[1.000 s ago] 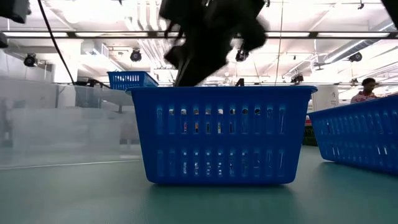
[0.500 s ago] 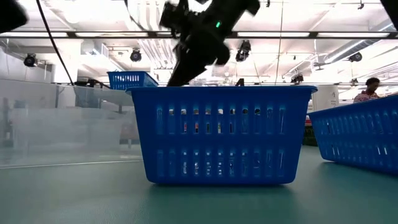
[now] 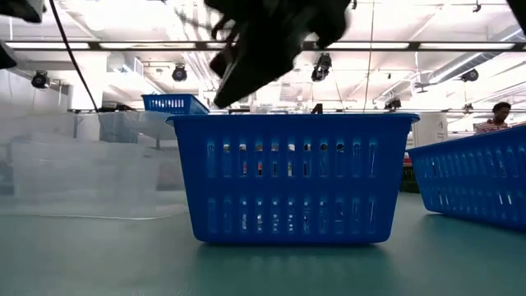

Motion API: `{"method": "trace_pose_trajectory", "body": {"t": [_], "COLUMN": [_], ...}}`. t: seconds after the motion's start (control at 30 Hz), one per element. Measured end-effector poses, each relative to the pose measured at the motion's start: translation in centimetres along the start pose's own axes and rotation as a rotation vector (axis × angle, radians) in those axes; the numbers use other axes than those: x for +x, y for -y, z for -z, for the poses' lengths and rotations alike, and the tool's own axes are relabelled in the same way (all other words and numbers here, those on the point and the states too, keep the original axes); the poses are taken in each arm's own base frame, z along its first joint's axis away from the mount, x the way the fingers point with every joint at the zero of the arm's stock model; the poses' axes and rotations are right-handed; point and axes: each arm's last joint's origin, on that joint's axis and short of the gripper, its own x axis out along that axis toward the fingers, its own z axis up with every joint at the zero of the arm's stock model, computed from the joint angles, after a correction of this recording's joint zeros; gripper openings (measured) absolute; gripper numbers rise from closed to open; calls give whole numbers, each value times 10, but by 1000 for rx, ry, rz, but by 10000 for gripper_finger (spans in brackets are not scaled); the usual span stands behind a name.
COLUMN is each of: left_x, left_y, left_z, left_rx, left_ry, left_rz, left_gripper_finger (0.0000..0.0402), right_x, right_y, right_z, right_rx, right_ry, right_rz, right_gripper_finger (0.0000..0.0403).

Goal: Stack baskets on shelf by color
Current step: Stack the bottom transparent bin on the other transparent bin on the shelf

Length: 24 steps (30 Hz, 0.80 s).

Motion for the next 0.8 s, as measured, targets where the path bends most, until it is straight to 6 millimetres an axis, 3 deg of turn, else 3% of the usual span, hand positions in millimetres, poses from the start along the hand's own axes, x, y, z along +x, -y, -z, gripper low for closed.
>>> {"method": "trace_pose_trajectory", "body": {"t": [0.2, 0.4, 0.63, 0.8], "left_x": [-2, -5, -11, -26], "left_y": [10, 18, 15, 7], "left_z": [-3, -5, -12, -19], "left_rx": [-55, -27, 149, 251], "left_ry": [16, 73, 264, 435], "left_rz": [105, 166, 102, 42], "left_gripper_finger": [0, 0, 0, 0], "right_x": [-18, -19, -18, 1], "right_y": [-11, -11, -11, -6], "right_z": [-7, -10, -18, -18], "right_rx": [-88, -144, -132, -164], "right_ry": [-60, -30, 81, 123], "right_rz": [169, 144, 106, 123], "right_gripper_finger": [9, 18, 107, 174]}}
